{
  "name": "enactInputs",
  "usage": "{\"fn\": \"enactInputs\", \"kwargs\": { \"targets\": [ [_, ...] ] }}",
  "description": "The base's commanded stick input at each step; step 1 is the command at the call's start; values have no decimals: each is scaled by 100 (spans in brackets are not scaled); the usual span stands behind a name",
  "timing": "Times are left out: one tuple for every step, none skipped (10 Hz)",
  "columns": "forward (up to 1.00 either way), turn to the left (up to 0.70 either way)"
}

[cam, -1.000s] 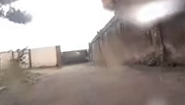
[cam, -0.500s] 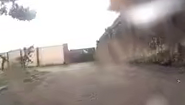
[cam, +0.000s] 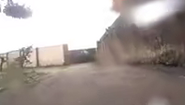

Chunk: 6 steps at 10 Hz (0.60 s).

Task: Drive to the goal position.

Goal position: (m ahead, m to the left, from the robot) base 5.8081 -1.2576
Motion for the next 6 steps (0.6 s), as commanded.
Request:
{"fn": "enactInputs", "kwargs": {
  "targets": [
    [50, 2],
    [50, 2],
    [50, 2],
    [50, 2],
    [50, 2],
    [50, 2]
  ]
}}
